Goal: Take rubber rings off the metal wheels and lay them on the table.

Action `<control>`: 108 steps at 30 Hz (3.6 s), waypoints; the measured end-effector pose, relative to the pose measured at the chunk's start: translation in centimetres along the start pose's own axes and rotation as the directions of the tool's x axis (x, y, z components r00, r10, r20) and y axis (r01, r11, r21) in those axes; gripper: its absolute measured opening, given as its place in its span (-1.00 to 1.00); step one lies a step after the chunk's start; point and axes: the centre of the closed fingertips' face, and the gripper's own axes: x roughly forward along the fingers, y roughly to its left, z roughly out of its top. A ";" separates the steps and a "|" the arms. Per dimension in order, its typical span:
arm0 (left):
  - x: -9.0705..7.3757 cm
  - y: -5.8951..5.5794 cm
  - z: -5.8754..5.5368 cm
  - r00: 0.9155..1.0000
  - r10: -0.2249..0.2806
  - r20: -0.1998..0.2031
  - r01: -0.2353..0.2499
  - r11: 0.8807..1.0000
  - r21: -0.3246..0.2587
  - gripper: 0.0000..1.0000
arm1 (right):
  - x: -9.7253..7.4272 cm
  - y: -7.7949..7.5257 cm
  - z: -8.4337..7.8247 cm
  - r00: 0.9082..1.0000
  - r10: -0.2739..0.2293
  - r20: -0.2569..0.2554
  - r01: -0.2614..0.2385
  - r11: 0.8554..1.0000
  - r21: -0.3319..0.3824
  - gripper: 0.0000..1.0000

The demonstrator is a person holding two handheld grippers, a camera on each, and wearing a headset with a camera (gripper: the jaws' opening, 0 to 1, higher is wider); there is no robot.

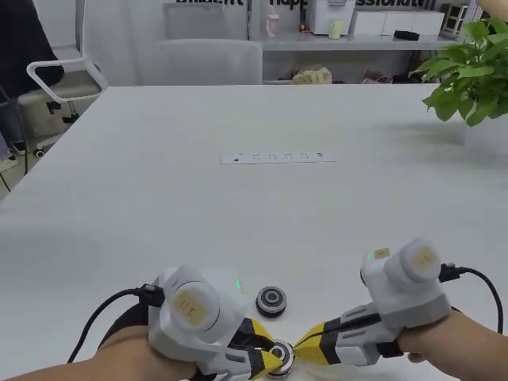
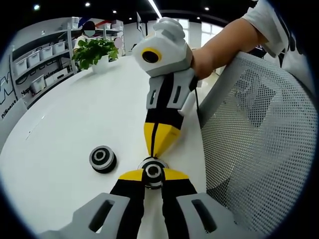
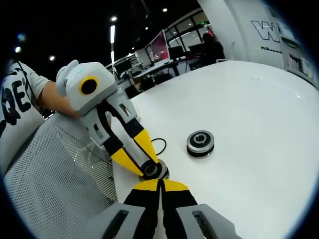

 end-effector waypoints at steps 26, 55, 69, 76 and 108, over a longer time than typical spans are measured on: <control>0.0 0.0 0.0 1.000 0.009 -0.009 -0.009 1.000 -0.005 -0.88 | 0.2 0.5 0.4 1.000 0.000 -0.020 0.000 1.000 -0.028 -1.00; 0.0 0.0 0.0 1.000 0.007 -0.005 -0.008 1.000 -0.016 -0.88 | 0.5 1.0 0.6 1.000 0.027 -0.014 -0.028 0.997 -0.072 -1.00; 0.0 0.0 0.0 1.000 0.013 -0.001 -0.013 1.000 -0.018 -0.88 | 0.4 0.9 0.6 1.000 0.022 -0.007 -0.022 0.997 -0.073 -1.00; 0.0 0.1 0.0 1.000 0.012 -0.002 -0.012 1.000 -0.017 -0.88 | 0.3 0.9 0.6 1.000 0.017 -0.007 -0.018 0.997 -0.075 -1.00; 0.1 0.2 0.1 1.000 0.016 -0.002 -0.016 1.000 -0.021 -0.87 | 0.5 2.3 2.2 0.993 0.093 0.074 -0.091 0.995 -0.034 -1.00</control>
